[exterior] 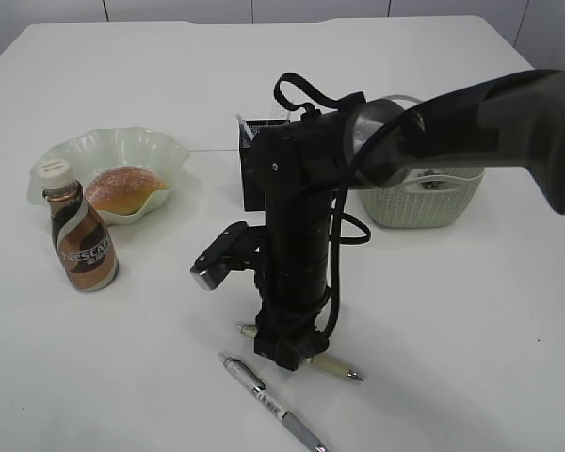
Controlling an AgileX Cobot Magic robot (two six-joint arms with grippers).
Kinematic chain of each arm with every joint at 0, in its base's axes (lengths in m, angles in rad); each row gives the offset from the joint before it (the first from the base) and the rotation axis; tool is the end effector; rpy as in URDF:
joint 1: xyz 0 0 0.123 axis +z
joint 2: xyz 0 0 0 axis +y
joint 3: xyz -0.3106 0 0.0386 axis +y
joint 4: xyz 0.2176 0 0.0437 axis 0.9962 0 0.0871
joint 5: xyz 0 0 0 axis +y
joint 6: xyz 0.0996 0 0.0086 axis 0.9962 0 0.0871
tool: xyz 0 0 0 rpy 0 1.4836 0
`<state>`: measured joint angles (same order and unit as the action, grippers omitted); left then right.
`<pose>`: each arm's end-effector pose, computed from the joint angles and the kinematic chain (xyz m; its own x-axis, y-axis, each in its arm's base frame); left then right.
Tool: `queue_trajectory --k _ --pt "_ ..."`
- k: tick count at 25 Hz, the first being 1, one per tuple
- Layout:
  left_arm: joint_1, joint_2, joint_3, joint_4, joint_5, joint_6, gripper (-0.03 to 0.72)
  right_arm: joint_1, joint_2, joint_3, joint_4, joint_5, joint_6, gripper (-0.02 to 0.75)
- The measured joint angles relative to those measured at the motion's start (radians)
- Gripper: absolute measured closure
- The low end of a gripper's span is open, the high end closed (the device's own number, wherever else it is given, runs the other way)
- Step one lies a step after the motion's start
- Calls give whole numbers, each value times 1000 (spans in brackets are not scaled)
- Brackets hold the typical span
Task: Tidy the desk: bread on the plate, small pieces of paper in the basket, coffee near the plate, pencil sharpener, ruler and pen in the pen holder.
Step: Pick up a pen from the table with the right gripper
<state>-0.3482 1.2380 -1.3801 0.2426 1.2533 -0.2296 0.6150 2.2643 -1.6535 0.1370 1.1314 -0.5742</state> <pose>0.1915 -0.0452 0.4205 -0.8225 0.1412 -0.5509 0.0952 0.9892 0.1115 0.3387 0.2544 0.1493 -0.4300 -0.9028 0.0093 -0.8925 0.4266 0.1469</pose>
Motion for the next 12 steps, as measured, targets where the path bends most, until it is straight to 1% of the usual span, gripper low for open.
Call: queue_trajectory --k 8,10,12 --pt "0 0 0 0 0 0 448 0 4 -8 -24 -2 37 439" --pt "0 0 0 0 0 0 448 0 6 -8 -30 -2 40 460" --pt "0 0 0 0 0 0 448 0 6 -8 -36 -4 47 505"
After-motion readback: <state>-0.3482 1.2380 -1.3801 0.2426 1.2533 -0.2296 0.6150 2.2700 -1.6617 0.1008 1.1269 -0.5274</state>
